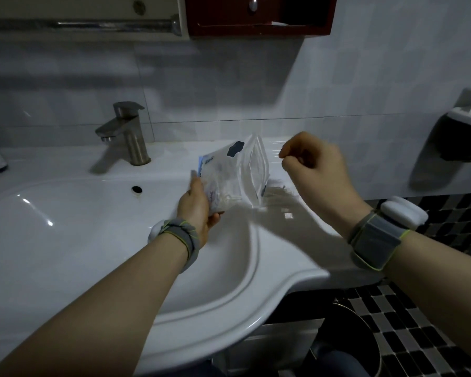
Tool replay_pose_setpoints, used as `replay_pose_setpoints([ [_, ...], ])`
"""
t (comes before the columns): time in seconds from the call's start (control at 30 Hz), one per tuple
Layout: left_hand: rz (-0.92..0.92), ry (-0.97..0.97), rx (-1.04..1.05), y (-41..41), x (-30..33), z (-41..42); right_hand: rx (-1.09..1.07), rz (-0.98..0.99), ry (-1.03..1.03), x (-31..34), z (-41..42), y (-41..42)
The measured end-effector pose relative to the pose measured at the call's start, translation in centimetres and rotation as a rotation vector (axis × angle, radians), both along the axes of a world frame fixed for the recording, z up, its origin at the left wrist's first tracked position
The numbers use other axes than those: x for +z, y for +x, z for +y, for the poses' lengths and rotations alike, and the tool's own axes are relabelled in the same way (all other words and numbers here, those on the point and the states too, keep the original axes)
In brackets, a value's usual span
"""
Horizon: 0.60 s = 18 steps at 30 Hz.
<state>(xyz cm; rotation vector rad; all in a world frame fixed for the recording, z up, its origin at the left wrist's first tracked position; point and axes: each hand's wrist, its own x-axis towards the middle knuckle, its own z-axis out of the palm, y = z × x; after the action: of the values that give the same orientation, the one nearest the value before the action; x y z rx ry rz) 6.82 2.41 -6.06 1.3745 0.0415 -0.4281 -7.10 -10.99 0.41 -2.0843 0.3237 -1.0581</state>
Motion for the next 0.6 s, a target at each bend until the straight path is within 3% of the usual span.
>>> replay_pose_setpoints([
  [0.1,-0.009,0.004,-0.003,-0.1,0.0,0.0,0.087,0.065,-0.176,1.8,1.8,-0.5],
  [0.23,-0.034,-0.017,0.011,0.0,0.1,0.1,0.088,0.310,-0.488,2.9,2.9,0.3],
  [0.4,-0.088,-0.004,0.017,0.0,0.3,0.0,0.048,0.416,-0.578,4.1,3.2,0.9],
  [0.6,-0.177,0.031,-0.009,-0.1,0.5,0.1,0.172,0.694,-0.538,3.9,3.2,2.9],
])
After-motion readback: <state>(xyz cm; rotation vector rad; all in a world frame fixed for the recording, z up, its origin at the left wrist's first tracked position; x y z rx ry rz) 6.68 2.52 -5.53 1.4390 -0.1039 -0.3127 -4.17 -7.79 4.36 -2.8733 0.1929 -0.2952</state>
